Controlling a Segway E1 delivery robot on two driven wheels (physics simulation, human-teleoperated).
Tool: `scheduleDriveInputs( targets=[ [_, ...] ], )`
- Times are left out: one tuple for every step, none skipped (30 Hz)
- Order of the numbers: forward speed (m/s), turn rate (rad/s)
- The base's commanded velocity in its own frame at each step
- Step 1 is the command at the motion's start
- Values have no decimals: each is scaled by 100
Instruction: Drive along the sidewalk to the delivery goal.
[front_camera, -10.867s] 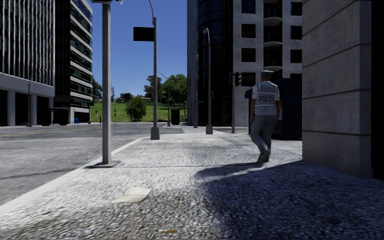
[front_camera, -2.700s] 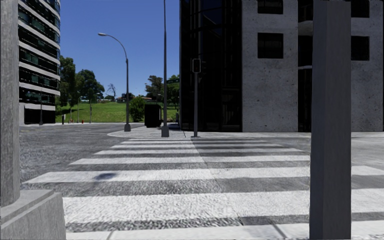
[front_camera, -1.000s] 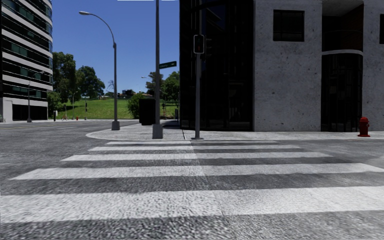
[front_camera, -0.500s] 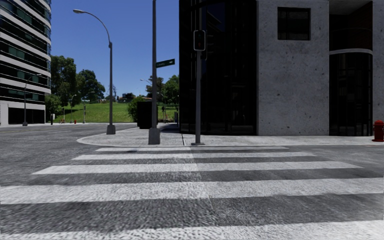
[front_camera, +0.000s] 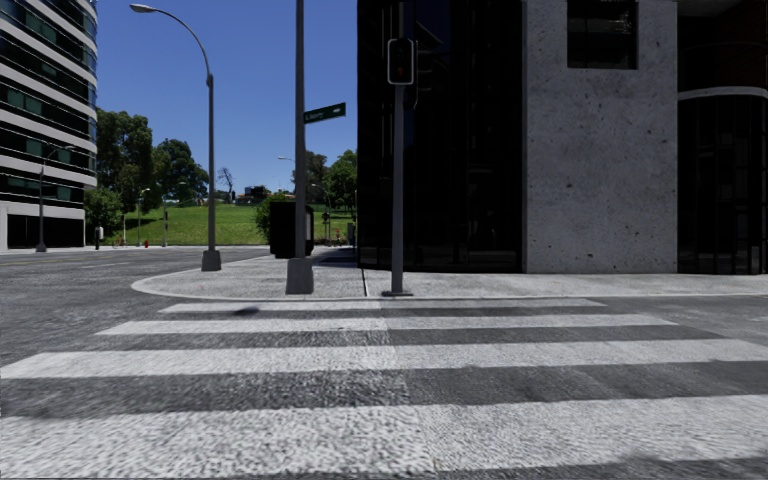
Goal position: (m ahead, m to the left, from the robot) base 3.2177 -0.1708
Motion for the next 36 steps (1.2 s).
scheduleDriveInputs(
  targets=[
    [124,0],
    [124,0],
    [124,0],
    [126,0],
    [127,0],
    [129,0],
    [129,0],
    [135,0],
    [140,0],
    [141,0],
    [141,0],
    [142,0],
    [141,0],
    [135,-16],
    [135,-16],
    [129,-25],
    [126,-30],
    [120,-33],
    [120,-33],
    [118,-34],
    [117,-34],
    [117,-34],
    [117,-34],
    [117,-34],
    [117,-34],
    [117,-34],
    [117,-34],
    [117,-34],
    [117,-34],
    [117,-34],
    [117,-34],
    [117,-34],
    [117,-34],
    [117,-34],
    [117,-34],
    [117,-34]
  ],
)
